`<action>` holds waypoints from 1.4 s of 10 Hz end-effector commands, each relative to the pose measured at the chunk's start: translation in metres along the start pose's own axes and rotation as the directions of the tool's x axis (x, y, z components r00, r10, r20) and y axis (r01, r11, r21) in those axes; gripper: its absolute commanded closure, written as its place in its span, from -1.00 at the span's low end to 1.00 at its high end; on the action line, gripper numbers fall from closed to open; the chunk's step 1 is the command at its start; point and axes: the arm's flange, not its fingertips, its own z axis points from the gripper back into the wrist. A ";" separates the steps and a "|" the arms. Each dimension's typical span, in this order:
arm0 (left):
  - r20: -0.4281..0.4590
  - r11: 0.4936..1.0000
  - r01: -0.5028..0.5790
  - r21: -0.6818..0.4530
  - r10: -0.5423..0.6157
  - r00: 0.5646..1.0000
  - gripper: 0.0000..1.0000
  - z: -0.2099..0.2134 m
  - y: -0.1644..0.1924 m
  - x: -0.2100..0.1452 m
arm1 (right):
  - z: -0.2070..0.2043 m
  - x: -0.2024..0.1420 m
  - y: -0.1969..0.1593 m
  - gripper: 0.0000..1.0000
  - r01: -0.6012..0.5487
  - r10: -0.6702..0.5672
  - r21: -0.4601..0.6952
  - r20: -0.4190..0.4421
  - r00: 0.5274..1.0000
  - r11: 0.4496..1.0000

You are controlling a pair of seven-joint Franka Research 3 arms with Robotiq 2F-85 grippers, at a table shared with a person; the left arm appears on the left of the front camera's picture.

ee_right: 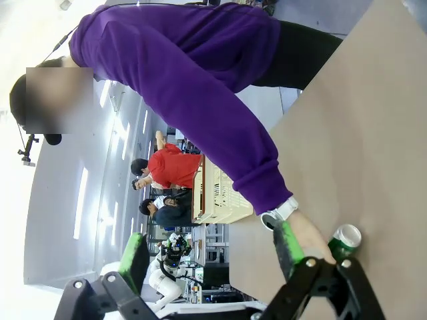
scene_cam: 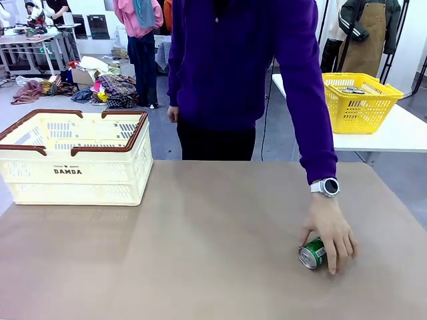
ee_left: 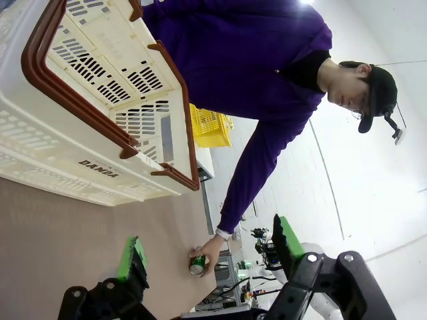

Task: Place the drinks into the Shopping basket.
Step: Pick up one drink and place it into the Shopping basket.

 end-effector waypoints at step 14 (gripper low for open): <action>-0.015 1.000 -0.001 0.002 0.001 1.000 -1.00 0.002 -0.001 -0.003 | -0.298 -0.004 0.064 -1.00 -0.660 -0.050 -0.610 -0.750 0.660 0.438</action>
